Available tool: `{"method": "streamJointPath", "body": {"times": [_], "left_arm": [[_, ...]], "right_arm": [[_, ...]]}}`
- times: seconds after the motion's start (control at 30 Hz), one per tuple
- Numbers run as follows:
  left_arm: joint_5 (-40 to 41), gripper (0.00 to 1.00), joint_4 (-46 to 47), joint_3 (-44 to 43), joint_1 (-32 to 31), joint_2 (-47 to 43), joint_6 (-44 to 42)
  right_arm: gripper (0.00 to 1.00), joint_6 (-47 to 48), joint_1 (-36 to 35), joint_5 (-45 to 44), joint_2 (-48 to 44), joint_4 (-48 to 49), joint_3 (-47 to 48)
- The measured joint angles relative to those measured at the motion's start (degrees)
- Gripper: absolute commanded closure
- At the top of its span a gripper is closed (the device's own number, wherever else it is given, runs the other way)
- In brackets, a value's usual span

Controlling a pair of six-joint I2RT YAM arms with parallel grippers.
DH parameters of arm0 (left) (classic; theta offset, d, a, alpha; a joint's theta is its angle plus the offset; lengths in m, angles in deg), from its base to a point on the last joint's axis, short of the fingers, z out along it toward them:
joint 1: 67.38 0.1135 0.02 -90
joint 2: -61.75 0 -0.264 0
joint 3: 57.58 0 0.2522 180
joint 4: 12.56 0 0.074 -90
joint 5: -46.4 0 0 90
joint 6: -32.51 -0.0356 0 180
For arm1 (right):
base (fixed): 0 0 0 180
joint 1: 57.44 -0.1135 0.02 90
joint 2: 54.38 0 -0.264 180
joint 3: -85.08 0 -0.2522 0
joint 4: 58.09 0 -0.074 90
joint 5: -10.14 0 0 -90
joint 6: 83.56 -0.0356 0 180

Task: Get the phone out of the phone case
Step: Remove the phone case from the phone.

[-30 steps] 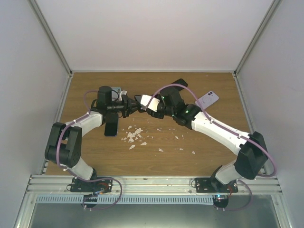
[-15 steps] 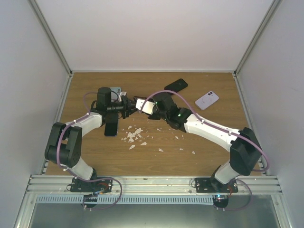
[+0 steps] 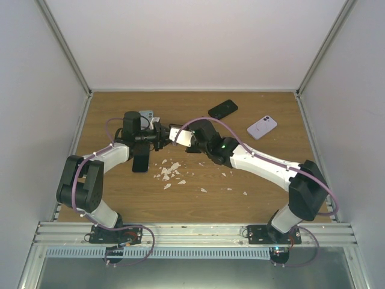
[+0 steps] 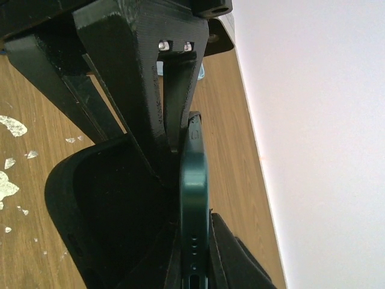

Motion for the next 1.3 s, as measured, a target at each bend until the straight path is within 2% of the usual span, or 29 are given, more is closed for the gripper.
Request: {"method": "streamJointPath", "body": {"times": [0.83, 1.07, 1.3], "left_arm": [[-5.0, 1.0, -6.4, 0.0, 3.1, -2.3, -7.5], [4.3, 1.0, -10.3, 1.3, 6.5, -1.3, -9.5], [9.0, 1.0, -12.9, 1.4, 6.9, -1.2, -15.6]], "right_arm": [[1.0, -2.4, -4.2, -4.5, 1.1, -11.6, 9.0], [1.0, -4.6, -6.6, -0.2, 0.3, -12.2, 13.6], [1.0, -4.8, -6.9, 0.0, 0.0, -12.3, 14.0]]}}
